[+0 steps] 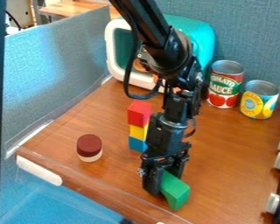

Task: Move the green arch to the middle of the table

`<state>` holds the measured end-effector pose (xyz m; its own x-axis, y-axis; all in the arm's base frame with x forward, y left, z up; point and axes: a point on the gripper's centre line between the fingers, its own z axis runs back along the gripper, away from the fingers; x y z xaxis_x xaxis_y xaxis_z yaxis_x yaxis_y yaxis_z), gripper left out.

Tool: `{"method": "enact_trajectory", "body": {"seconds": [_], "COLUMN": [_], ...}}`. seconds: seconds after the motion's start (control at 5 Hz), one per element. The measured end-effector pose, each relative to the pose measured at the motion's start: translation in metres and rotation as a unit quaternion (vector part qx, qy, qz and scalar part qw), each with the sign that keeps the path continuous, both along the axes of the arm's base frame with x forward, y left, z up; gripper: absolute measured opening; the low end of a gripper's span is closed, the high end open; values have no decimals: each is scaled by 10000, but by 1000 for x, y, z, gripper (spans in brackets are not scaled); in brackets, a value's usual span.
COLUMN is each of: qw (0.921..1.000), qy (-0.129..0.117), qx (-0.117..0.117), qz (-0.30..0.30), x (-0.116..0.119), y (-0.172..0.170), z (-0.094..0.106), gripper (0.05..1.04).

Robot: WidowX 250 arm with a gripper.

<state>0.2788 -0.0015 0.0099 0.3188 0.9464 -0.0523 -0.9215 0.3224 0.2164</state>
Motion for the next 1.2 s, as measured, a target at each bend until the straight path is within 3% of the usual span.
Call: {"method": "enact_trajectory", "body": {"seconds": [0.2,0.4,0.6,0.8,1.0,1.2], "qw": [9948,9765,9401,8880,8223,7856], "qy": [-349,-371,-84,403,681,778], "qx": [-23,14,-156,-496,-550,-455], "qz": [-954,-2123,-3403,-4553,-5622,-6121], "x": [5,20,48,72,82,77], "y": [-12,-18,-28,-30,-34,-38], "z": [31,58,71,54,43,29], "gripper": [627,627,627,627,627,627]}}
